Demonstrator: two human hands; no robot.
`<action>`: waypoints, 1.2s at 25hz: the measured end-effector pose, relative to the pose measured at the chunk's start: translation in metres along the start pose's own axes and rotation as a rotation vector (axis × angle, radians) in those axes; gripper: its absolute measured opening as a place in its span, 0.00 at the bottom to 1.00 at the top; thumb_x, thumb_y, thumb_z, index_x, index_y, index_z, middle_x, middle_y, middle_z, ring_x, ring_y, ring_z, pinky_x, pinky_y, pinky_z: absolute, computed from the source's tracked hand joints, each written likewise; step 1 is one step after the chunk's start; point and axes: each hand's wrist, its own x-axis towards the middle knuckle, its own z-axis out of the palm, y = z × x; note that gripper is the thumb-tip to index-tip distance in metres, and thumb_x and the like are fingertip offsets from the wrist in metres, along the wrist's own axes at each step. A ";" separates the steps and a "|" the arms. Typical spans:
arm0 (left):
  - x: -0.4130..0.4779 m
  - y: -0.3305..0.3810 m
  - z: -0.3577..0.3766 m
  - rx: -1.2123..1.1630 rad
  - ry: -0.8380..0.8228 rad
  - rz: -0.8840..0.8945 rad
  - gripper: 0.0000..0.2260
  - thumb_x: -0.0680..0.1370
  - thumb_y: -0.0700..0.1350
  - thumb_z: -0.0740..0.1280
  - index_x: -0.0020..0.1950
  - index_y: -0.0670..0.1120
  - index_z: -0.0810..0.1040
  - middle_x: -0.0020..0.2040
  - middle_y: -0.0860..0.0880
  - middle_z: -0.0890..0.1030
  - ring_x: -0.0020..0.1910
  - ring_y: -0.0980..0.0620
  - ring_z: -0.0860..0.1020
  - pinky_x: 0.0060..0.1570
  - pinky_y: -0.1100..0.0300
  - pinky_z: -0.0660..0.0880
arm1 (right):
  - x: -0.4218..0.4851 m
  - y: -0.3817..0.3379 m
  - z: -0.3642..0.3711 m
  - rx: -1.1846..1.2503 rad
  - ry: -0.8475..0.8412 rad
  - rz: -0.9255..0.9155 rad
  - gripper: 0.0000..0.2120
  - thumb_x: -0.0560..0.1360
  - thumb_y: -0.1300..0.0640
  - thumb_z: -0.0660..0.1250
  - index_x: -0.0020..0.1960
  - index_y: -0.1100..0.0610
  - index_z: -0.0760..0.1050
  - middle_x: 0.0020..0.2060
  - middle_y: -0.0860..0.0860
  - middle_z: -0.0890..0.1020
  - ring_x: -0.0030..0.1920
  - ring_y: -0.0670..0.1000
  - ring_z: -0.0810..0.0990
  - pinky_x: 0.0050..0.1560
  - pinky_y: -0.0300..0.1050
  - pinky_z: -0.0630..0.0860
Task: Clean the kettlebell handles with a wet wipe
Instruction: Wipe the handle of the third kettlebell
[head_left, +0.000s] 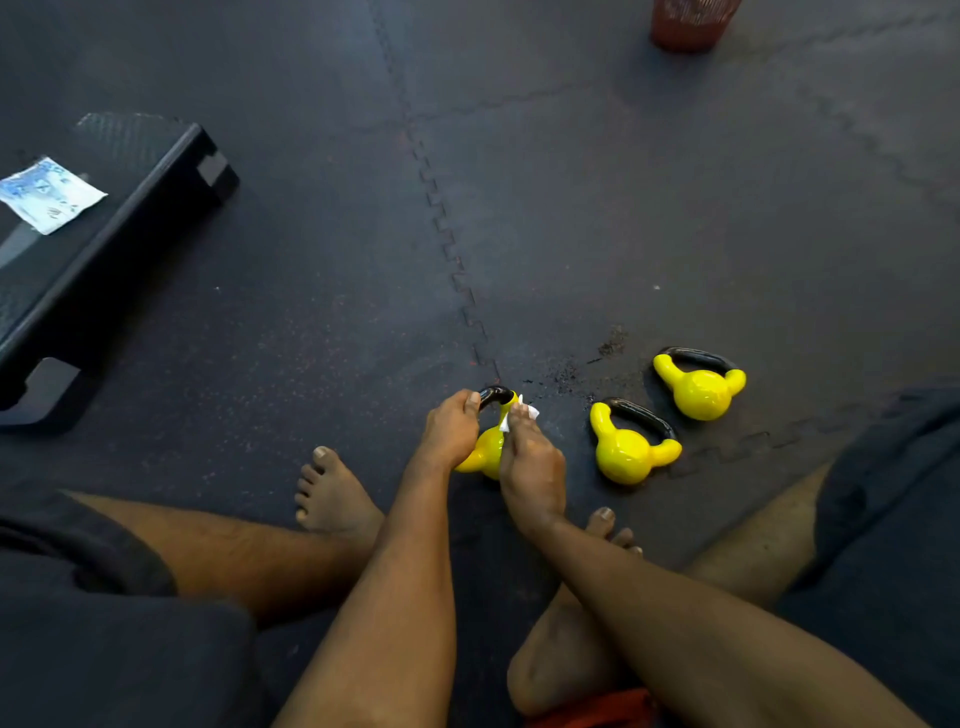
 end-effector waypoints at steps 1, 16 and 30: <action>0.000 0.000 -0.001 0.009 -0.003 0.004 0.15 0.84 0.49 0.52 0.55 0.42 0.76 0.51 0.39 0.79 0.53 0.41 0.75 0.44 0.57 0.63 | -0.002 0.005 0.002 -0.033 -0.009 -0.074 0.19 0.79 0.63 0.62 0.69 0.62 0.72 0.68 0.58 0.75 0.70 0.56 0.72 0.67 0.51 0.73; 0.002 0.009 -0.001 0.034 -0.004 0.020 0.15 0.84 0.48 0.54 0.57 0.44 0.78 0.53 0.40 0.81 0.54 0.40 0.76 0.45 0.57 0.65 | 0.004 0.014 -0.015 -0.311 -0.145 -0.365 0.20 0.76 0.59 0.58 0.66 0.59 0.76 0.65 0.54 0.78 0.71 0.51 0.71 0.76 0.44 0.57; 0.005 -0.001 -0.002 -0.018 0.014 0.026 0.14 0.84 0.48 0.55 0.61 0.45 0.78 0.56 0.41 0.81 0.57 0.41 0.76 0.52 0.55 0.69 | 0.006 0.013 -0.024 -0.033 -0.043 -0.109 0.11 0.78 0.55 0.62 0.56 0.52 0.80 0.50 0.53 0.85 0.50 0.54 0.82 0.52 0.46 0.76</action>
